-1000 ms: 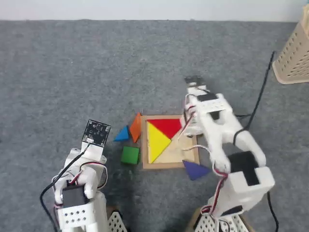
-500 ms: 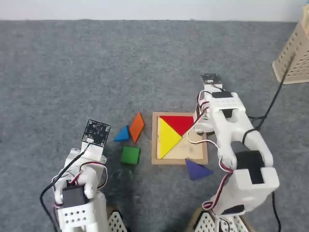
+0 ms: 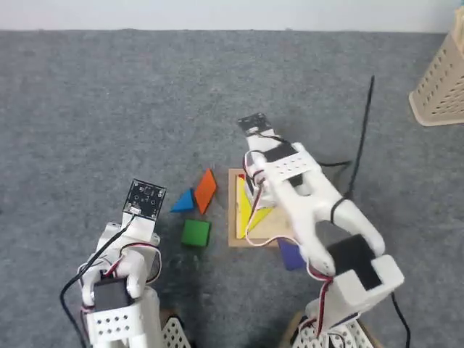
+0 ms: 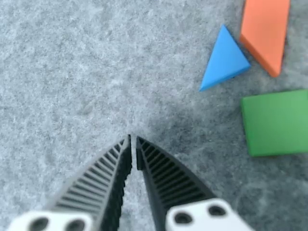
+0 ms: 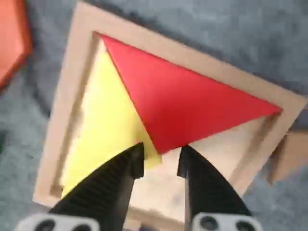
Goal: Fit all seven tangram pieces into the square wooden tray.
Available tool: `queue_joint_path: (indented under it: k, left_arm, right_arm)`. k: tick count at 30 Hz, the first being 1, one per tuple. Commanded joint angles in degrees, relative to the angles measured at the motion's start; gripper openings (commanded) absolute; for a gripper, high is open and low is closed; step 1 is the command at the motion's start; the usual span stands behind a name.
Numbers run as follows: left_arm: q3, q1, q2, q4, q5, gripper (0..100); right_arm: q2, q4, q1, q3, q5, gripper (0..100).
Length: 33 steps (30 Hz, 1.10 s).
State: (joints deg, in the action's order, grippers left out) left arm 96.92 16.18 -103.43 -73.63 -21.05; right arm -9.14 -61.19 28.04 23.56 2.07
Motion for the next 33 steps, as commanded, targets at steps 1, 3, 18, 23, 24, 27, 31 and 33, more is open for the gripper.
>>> queue_joint_path:
  k: [1,3,18,23,24,27,31,33]
  left_arm:
    - [-0.40,0.09,-1.14,0.09,-0.35,1]
    - [-0.40,0.09,-1.14,0.09,-0.35,1]
    - [-0.40,0.09,-1.14,0.09,-0.35,1]
    - [-0.40,0.09,-1.14,0.09,-0.35,1]
    - [-0.40,0.09,-1.14,0.09,-0.35,1]
    - [-0.40,0.09,-1.14,0.09,-0.35,1]
    - [-0.40,0.09,-1.14,0.09,-0.35,1]
    - [-0.40,0.09,-1.14,0.09,-0.35,1]
  right_arm:
    - [-4.44,-0.84,2.68,-6.07,-0.88,11.9]
    - [-6.20,-1.71,3.21,-8.70,-0.79,11.9]
    - [7.60,-9.01,2.95,-12.40,2.99,11.9]
    - [18.15,-11.56,-4.09,-8.18,2.55,11.9]
    - [20.44,-11.30,-5.93,-6.07,2.55,11.8]
    - [26.07,-9.54,-12.18,0.97,2.20,11.8]
    - [32.40,-6.29,-19.21,12.66,-4.75,11.8]
    - [34.77,-5.41,-22.73,18.20,-9.49,11.8]
